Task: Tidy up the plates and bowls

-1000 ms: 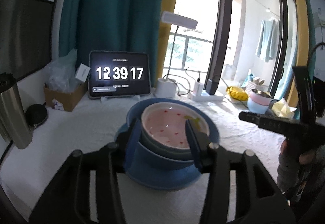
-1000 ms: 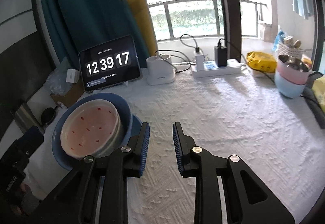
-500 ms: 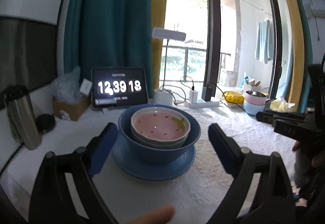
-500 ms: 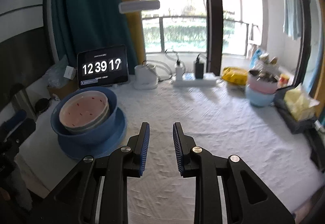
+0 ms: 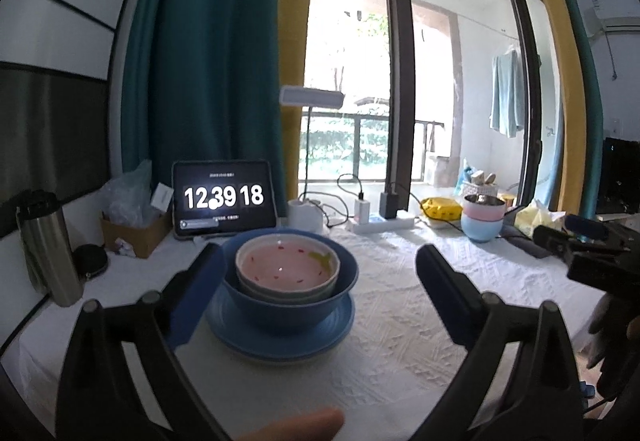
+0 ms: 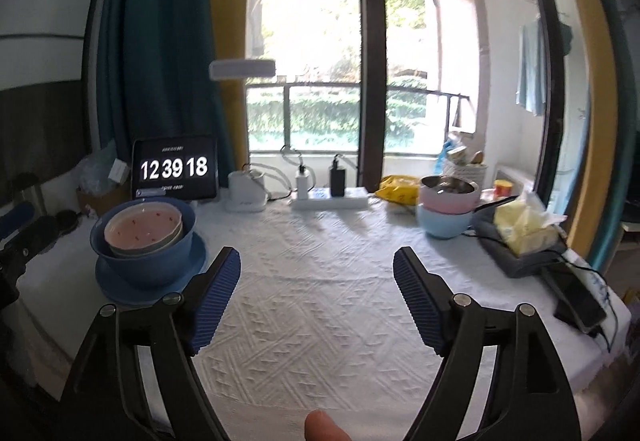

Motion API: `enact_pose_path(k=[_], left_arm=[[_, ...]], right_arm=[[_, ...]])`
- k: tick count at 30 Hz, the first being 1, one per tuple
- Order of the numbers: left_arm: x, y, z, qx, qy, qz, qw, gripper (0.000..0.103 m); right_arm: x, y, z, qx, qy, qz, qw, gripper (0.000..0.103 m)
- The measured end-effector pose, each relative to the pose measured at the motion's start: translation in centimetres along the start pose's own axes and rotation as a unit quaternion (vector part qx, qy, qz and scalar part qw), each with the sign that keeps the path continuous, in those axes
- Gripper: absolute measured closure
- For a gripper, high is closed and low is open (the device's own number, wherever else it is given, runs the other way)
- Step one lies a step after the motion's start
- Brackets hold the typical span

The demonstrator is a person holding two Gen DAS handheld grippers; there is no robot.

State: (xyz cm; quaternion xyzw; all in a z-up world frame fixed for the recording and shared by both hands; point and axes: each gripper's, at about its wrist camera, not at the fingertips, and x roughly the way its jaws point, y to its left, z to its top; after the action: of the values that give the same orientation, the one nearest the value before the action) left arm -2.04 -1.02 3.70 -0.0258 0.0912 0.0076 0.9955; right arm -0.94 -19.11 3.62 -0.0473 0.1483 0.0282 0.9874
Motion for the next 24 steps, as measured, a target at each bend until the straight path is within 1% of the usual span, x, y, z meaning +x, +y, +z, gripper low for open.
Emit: enact_pose_path(k=[2,6,9,14,24], left_arm=[[-0.3,-0.2,0.4,0.002,-0.007,0.001,1.0000,0.006],[-0.9,-0.7,1.1,0.015,-0.026,0.021,0.9993,0.006],[-0.7,-0.9,1.2,0.016,-0.019,0.021,0.9995,0.006],[-0.5,-1.0,1.3,0.013,-0.014,0.011,0.9998,0.006],[-0.5,-0.6,1.3,0.003,-0.013,0.016,0.9998,0.006]], right_arm=[[-0.7,-0.6,0.2,0.004,-0.003,-0.002,1.000,0.021],[-2.5,-1.5,0.6,0.004,-0.017,-0.024,1.000,0.021],[-3.3,-2.1,0.8,0.011,-0.025,-0.029,0.999,0.021],[-3.2,-2.6,1.0,0.015,-0.024,-0.036,0.999,0.021],[-3.7,-2.8,1.4,0.025,-0.036,-0.038,0.998,0.021]])
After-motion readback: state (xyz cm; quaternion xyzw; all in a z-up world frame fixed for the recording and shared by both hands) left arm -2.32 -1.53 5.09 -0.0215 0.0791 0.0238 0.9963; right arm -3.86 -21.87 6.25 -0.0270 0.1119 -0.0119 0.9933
